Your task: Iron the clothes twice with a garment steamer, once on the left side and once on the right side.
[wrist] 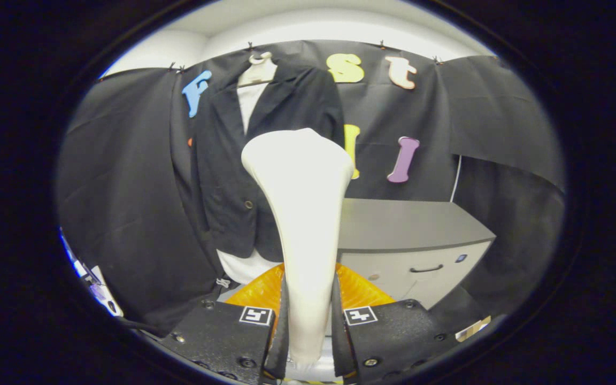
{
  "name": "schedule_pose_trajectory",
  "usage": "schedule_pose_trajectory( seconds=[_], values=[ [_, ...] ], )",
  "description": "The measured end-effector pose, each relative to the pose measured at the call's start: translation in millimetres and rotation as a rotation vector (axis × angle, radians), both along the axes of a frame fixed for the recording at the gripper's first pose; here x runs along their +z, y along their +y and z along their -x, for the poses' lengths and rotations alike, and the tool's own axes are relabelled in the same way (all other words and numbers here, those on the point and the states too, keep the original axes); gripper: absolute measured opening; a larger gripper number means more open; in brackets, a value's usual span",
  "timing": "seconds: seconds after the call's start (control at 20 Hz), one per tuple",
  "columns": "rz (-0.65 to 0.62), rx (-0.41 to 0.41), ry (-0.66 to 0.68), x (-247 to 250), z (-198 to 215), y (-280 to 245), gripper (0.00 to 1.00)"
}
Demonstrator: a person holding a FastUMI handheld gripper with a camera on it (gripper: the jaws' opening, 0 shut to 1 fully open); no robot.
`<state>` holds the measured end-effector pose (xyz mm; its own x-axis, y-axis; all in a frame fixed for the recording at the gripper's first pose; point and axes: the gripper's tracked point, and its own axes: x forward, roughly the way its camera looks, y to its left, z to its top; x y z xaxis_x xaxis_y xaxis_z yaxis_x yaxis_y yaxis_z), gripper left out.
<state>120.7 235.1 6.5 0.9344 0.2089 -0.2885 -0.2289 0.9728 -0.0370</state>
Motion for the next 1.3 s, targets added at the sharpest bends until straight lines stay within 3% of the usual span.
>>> schedule_pose_trajectory(
  seconds=[0.3,0.55,0.8,1.3],
  values=[
    [-0.049,-0.074,0.003,3,35,-157,0.36],
    [-0.084,-0.107,0.033,-39,64,-247,0.36],
    [-0.1,-0.117,0.053,-82,89,-299,0.35],
    [-0.124,-0.127,0.066,-115,119,-331,0.35]
  ],
)
